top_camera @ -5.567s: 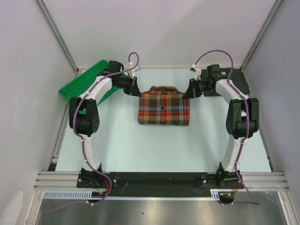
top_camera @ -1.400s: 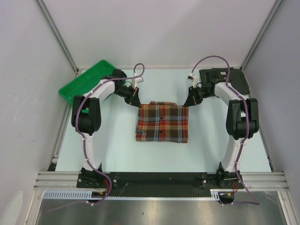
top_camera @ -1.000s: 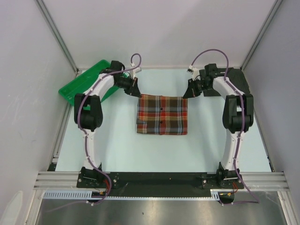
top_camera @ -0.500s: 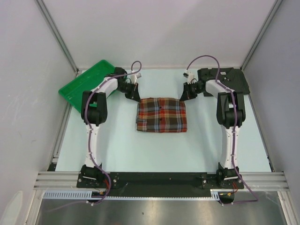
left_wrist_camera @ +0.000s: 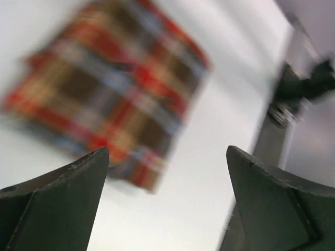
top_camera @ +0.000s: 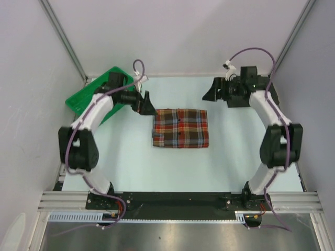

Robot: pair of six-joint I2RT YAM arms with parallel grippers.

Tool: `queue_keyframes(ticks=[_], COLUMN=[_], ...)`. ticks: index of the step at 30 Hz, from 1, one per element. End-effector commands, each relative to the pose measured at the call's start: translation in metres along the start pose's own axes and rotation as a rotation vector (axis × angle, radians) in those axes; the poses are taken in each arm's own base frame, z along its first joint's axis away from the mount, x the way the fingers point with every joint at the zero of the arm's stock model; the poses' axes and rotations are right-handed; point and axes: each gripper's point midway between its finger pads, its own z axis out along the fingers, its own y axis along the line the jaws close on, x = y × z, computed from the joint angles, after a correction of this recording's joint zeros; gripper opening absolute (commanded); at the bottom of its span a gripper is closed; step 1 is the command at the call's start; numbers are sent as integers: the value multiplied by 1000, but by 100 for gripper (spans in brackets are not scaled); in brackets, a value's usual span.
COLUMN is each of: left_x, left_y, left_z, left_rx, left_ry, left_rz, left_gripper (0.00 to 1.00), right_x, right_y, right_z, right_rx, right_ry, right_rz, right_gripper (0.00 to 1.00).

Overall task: Fold and stack the long sleeve shirts
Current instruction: Fold the shirt

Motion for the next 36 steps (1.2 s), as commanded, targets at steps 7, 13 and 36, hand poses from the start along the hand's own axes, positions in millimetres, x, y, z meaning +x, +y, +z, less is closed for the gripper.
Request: queue_keyframes(ticks=[7,13,36], left_x=[107,152,32], left_y=[-119,-57,-65], left_z=[67,99,67], left_rx=[396,307,309], left_ry=[202,238,32], left_rz=[-214,-418,-168], left_gripper=[100,99,99], right_x=[154,200,85], right_y=[148,98,71], right_z=[27,72,45], right_rx=[-428,-369,-354], right_ry=[298,354,196], right_rz=[170,406,445], right_gripper=[100,100,100])
